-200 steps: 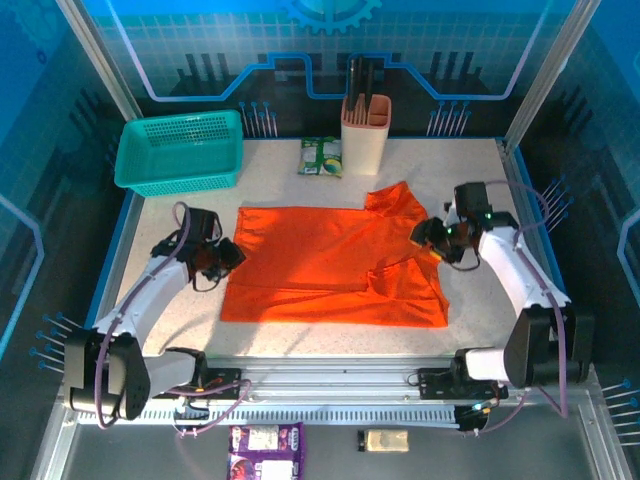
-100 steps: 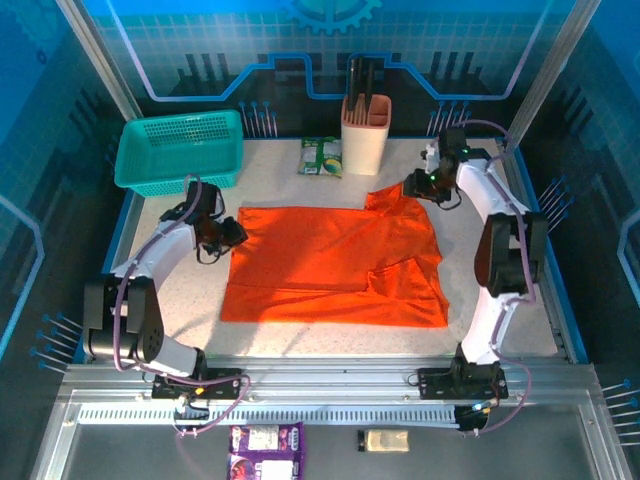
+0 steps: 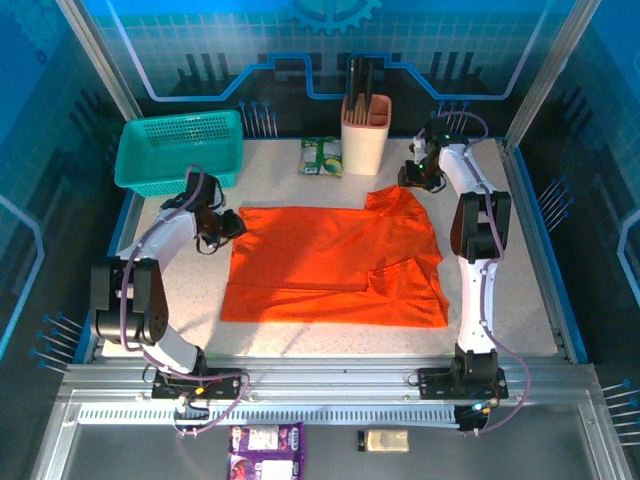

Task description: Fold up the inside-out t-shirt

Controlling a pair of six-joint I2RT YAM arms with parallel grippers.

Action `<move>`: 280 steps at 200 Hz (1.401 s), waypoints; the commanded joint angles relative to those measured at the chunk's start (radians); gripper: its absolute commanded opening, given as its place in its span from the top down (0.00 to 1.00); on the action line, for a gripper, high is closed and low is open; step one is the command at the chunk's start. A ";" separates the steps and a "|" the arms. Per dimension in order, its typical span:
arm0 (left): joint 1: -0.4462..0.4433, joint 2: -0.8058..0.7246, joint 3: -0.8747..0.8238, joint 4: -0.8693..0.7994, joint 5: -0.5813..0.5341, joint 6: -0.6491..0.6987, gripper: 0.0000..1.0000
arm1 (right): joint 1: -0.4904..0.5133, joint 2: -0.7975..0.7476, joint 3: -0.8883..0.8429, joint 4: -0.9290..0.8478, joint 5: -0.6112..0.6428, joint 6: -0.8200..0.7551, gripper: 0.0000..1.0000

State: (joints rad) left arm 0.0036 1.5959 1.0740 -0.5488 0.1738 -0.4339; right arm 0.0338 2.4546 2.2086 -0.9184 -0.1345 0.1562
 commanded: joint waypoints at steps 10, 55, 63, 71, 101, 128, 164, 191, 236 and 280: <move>0.010 0.038 0.048 -0.031 0.007 0.030 0.72 | 0.008 0.081 0.107 -0.036 -0.020 0.021 0.55; 0.012 0.066 0.081 -0.044 0.006 0.038 0.72 | 0.007 0.050 0.096 0.002 -0.033 0.023 0.55; 0.012 0.068 0.081 -0.048 0.006 0.042 0.72 | 0.006 0.037 0.092 0.005 -0.032 0.021 0.55; 0.012 0.067 0.082 -0.050 0.004 0.043 0.72 | 0.007 0.021 0.080 0.012 -0.040 0.016 0.55; 0.013 0.061 0.073 -0.049 -0.008 0.046 0.72 | 0.006 -0.026 0.022 0.032 -0.046 -0.011 0.57; 0.014 0.068 0.077 -0.043 0.004 0.042 0.72 | 0.006 -0.027 -0.005 0.029 -0.017 -0.034 0.57; 0.013 0.073 0.082 -0.045 0.005 0.042 0.72 | 0.014 0.025 0.009 0.019 0.048 -0.052 0.59; 0.012 0.083 0.095 -0.050 -0.006 0.047 0.72 | 0.030 0.101 0.084 -0.009 0.087 -0.064 0.59; 0.013 0.146 0.162 -0.054 -0.043 0.054 0.72 | 0.061 0.172 0.158 -0.024 0.182 -0.092 0.64; 0.013 0.267 0.288 -0.080 -0.103 0.092 0.72 | 0.063 0.165 0.161 -0.026 0.183 -0.100 0.90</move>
State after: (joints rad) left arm 0.0048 1.8011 1.2835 -0.5865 0.1246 -0.3882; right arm 0.0818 2.5893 2.3638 -0.9123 0.0380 0.0666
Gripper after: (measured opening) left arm 0.282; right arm 0.152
